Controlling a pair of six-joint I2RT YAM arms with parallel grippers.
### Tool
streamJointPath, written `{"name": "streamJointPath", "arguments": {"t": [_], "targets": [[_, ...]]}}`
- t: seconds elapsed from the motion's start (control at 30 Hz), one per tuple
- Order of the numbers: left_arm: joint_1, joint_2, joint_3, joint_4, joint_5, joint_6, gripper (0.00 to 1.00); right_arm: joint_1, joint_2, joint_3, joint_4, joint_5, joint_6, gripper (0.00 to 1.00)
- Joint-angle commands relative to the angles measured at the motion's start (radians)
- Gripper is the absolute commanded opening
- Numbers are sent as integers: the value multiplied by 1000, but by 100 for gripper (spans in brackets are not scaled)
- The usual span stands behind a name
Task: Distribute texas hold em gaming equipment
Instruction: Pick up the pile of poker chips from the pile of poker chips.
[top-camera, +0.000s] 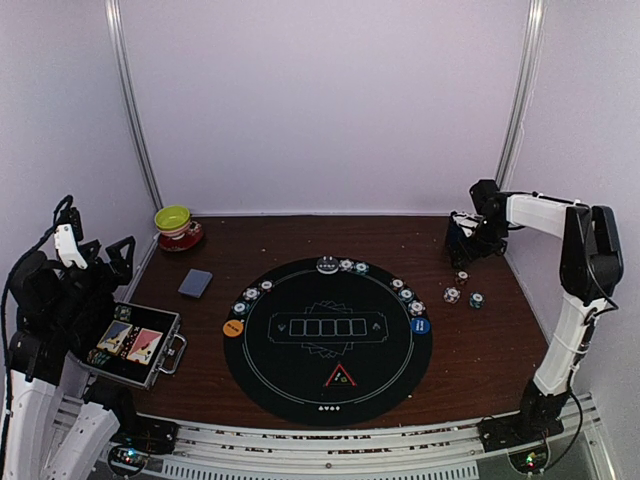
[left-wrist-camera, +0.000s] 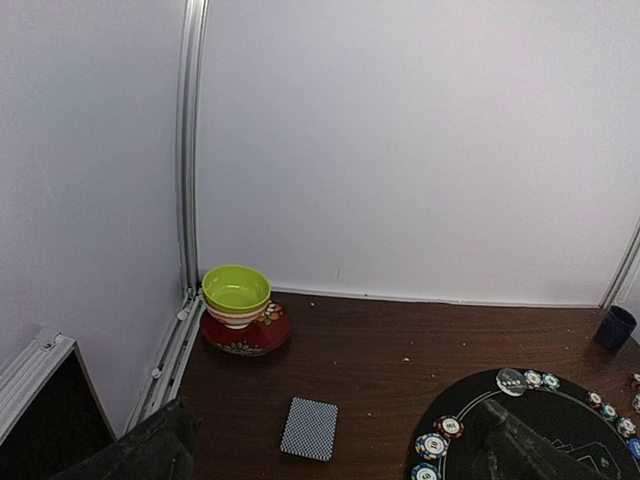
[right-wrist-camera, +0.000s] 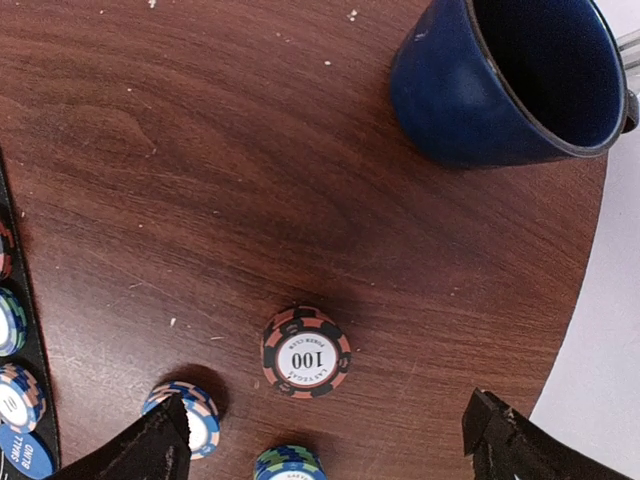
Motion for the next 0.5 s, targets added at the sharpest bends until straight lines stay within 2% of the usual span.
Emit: {"name": "streamJointPath", "arguments": {"t": [0.0,0.47], "targets": [[8,-7,-2,41,9,5,98,-32,18,-7,42,-4,6,95],[7,-18,-2,42,12,3,98,-47,114,-1,81,-50,32,89]]}}
